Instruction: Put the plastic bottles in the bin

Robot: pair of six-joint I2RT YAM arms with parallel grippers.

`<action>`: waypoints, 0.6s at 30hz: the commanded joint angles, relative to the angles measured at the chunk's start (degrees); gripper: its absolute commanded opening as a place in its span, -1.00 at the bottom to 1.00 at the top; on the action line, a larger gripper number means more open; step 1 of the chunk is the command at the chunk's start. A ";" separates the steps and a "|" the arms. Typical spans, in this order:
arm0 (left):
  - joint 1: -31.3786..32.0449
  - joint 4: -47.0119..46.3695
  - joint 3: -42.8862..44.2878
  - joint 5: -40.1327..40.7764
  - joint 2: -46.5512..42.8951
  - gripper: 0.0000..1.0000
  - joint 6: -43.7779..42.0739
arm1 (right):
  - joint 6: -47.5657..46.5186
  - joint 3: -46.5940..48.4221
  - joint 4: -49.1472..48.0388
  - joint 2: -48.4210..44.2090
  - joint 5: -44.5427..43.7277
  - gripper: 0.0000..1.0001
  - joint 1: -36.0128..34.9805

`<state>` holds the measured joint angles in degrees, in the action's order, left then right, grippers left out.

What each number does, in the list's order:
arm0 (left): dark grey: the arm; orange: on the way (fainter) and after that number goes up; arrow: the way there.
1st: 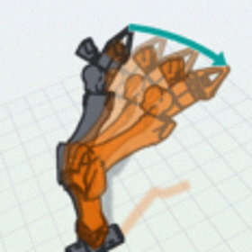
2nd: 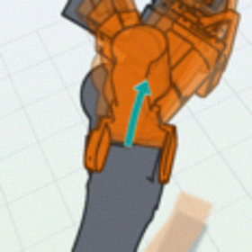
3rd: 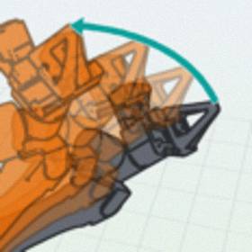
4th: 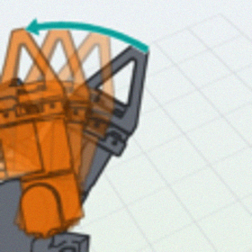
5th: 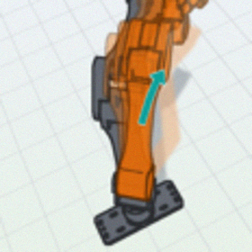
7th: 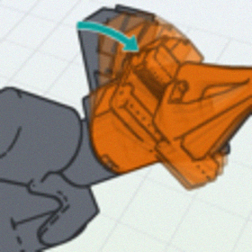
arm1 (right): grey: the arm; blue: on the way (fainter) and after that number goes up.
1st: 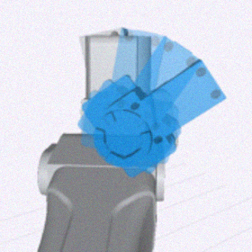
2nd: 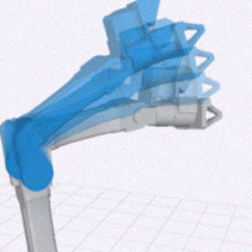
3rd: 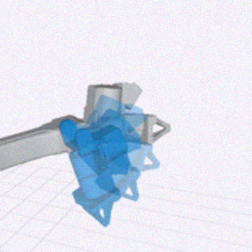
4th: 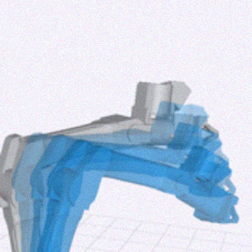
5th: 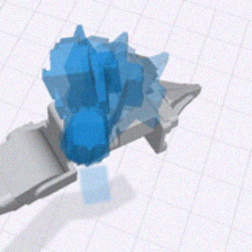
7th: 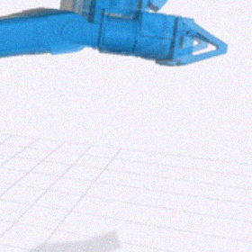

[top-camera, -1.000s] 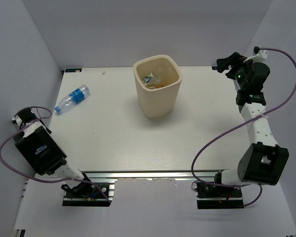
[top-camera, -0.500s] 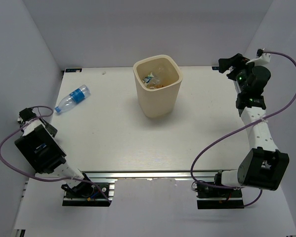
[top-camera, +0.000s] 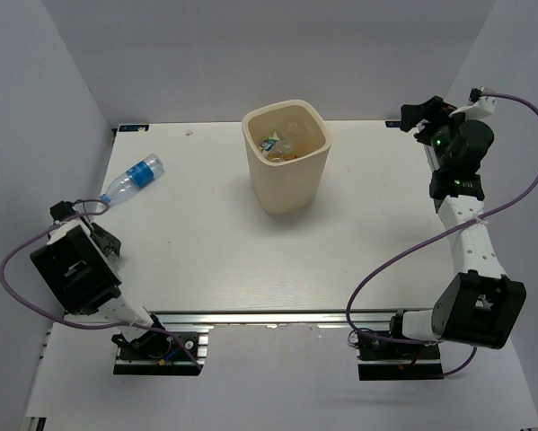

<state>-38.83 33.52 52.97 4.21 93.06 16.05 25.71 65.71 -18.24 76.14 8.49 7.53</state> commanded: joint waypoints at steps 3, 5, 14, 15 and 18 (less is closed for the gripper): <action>0.42 0.93 2.05 0.80 0.11 0.49 1.61 | -2.51 -0.32 -1.71 -2.40 -3.22 0.79 0.29; 1.64 1.20 2.66 -0.42 -2.42 0.10 2.49 | -3.21 -0.50 -1.54 -2.75 -3.31 0.79 0.29; 39.28 -0.38 33.56 1.85 -7.46 -0.25 9.96 | -6.73 -2.25 0.83 -6.17 -5.32 0.79 0.56; 43.62 -1.25 37.95 2.38 -6.06 -0.25 10.05 | -7.08 -2.26 0.92 -6.44 -5.50 0.79 0.56; 56.03 -5.55 54.75 1.95 1.14 -0.21 8.74 | -7.35 -2.96 1.71 -7.58 -5.85 0.79 0.99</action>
<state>8.97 31.46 98.39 6.48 92.40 24.34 20.14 63.09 -16.19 70.83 4.36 7.92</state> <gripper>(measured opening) 0.683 0.895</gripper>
